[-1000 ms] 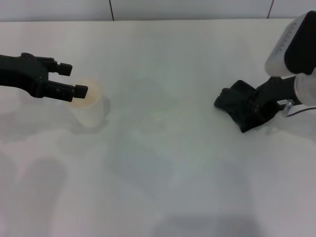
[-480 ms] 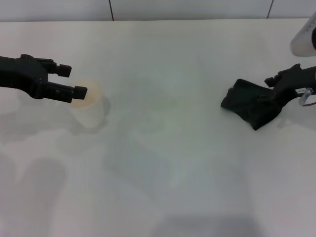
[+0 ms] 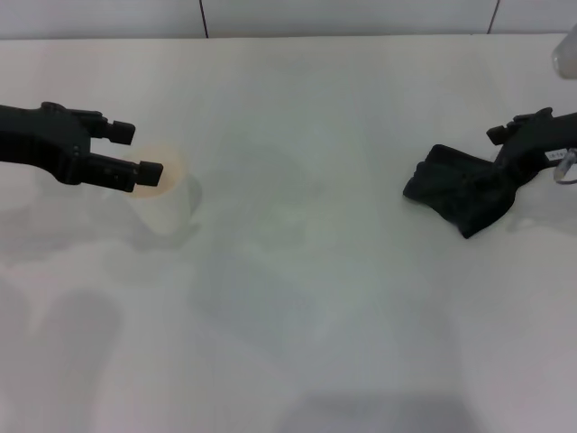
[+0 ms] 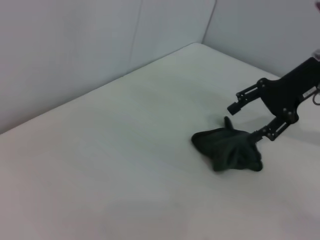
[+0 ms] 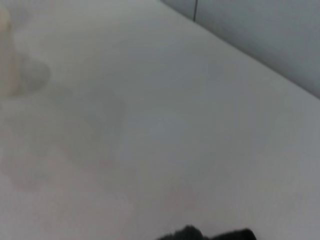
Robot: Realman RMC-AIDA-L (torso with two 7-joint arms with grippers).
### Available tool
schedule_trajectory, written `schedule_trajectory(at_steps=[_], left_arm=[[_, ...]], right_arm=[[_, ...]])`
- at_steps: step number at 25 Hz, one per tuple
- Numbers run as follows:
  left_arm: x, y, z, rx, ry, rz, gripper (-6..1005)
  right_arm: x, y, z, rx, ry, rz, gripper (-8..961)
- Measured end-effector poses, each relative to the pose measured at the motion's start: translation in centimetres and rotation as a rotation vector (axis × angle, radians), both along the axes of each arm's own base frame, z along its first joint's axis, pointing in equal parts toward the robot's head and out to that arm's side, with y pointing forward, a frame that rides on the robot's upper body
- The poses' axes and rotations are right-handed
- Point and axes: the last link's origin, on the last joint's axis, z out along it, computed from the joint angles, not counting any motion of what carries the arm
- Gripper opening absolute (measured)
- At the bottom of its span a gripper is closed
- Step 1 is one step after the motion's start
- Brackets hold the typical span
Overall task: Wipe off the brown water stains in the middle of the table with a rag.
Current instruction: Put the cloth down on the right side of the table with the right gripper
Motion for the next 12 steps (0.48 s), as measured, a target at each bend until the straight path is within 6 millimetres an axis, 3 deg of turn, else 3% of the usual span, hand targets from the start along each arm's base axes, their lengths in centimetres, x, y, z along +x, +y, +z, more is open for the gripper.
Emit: schedule_trajectory(at_steps=[5, 12], left_arm=[[-0.2, -0.8, -0.1, -0.029, -0.026, 0.012, 893], [-0.7, -2.1, -1.5, -0.028, -0.102, 0.009, 894]], right_arm=[[-0.5, -0.4, 1.1, -0.016, 0.11, 0.005, 852], [0.2, -0.9, 2.8, -0.027, 0.273, 0.013, 855]])
